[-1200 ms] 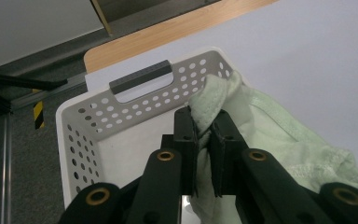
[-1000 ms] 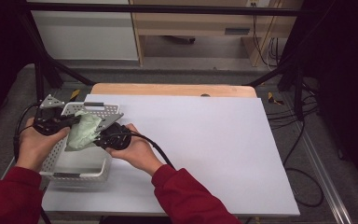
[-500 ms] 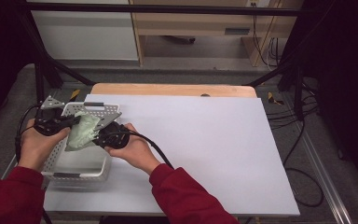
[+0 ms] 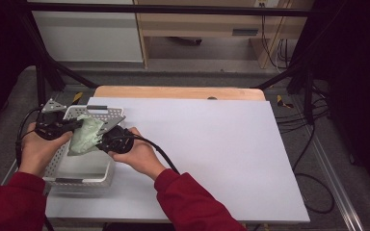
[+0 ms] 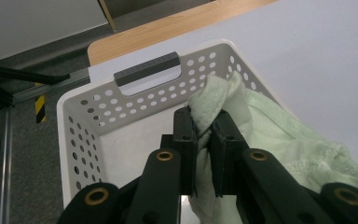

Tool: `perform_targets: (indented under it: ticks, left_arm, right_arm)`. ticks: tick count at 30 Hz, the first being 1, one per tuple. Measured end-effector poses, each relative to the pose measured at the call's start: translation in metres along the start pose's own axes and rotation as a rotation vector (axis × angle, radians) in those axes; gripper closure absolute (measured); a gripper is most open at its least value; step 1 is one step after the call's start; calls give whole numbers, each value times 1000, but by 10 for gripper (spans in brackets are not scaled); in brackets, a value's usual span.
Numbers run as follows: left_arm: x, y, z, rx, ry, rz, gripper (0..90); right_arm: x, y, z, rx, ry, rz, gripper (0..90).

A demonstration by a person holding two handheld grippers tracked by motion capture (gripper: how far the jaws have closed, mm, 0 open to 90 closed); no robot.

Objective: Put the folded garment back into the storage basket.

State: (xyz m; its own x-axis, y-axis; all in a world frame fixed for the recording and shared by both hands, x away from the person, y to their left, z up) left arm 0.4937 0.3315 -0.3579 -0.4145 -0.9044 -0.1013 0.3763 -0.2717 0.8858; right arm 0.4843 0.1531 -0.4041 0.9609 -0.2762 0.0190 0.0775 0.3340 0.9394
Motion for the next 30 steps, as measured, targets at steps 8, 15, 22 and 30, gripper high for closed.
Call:
perform_targets:
  ticks: [8,15,22,30]
  left_arm:
    - [-4,-1,-3,-10,8,10,818]
    - [-14,-8,-8,22,63,4,658]
    - [-17,-10,3,69,99,45,450]
    - [-9,-5,14,101,95,63,400]
  right_arm:
    - [2,0,-4,-5,1,2,851]
    - [3,-3,-13,1,6,-30,612]
    - [-2,-5,17,20,-14,-26,387]
    - [2,-7,34,36,-39,-41,348]
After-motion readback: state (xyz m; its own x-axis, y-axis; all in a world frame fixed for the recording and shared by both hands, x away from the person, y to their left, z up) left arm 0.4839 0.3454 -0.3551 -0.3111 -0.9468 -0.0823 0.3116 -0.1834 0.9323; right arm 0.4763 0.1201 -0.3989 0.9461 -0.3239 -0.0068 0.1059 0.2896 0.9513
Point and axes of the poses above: each handheld gripper's, and its own axes: z roughly backward along the jaws, y roughly out of its top, x roughly to its right, the point moved 3 cm from there along -z, roughly forward along the jaws, and after that the axes turned 13 degrees about x, right-handed, at the moved point
